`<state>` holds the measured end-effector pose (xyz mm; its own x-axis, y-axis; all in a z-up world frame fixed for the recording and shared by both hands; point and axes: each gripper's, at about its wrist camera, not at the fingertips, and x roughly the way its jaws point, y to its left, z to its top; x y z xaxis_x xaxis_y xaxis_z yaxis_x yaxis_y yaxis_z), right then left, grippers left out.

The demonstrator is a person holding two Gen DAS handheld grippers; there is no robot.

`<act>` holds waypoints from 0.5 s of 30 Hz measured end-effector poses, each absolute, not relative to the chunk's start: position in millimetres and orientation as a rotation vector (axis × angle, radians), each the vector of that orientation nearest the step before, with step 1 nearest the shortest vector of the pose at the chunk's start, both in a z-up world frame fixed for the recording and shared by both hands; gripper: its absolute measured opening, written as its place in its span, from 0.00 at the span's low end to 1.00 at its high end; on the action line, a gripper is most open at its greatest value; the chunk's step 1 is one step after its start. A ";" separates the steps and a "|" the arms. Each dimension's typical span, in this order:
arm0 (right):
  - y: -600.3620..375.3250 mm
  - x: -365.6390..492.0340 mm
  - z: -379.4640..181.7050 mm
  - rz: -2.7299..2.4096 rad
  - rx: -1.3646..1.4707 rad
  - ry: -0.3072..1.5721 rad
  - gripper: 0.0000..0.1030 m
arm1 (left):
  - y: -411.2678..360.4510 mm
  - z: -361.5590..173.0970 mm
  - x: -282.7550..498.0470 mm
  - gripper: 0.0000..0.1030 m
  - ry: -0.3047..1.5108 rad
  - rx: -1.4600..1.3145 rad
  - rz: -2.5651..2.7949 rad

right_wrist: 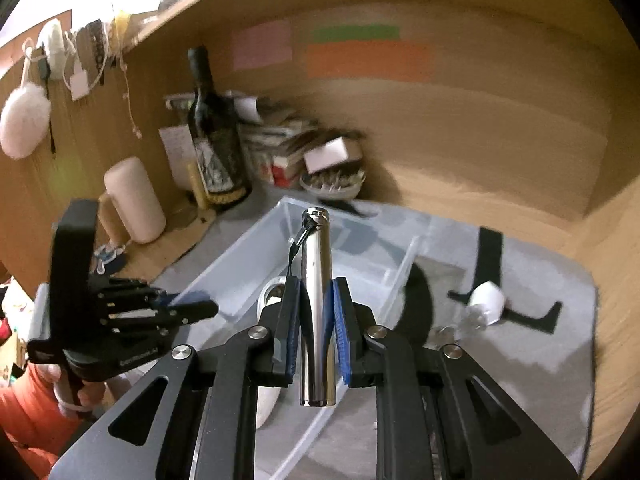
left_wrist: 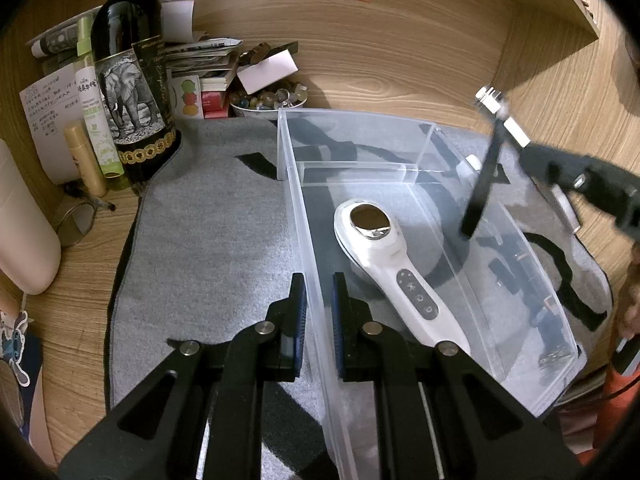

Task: Organize rigid objects
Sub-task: 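Carry the silver pen into the box and open the right gripper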

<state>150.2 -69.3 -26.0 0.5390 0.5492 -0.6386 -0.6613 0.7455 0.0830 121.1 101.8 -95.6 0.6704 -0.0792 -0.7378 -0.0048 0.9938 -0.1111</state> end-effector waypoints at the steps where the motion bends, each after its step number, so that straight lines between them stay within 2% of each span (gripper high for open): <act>1: -66.7 150.3 -30.3 0.723 -0.185 0.706 0.14 | 101.8 -95.6 121.1 0.11 0.835 -0.106 -0.043; 8: -49.8 153.9 -66.4 0.724 -0.271 0.818 0.14 | 103.1 -96.2 120.2 0.11 0.831 -0.106 -0.051; 15: -38.6 154.3 -76.9 0.714 -0.337 0.836 0.14 | 103.6 -96.6 119.5 0.11 0.829 -0.107 -0.053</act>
<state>154.3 -38.6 -76.9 0.4599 0.4406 -0.7710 -0.6925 0.7215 -0.0007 119.5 103.6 -96.6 0.6748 -0.0891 -0.7326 0.0054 0.9933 -0.1158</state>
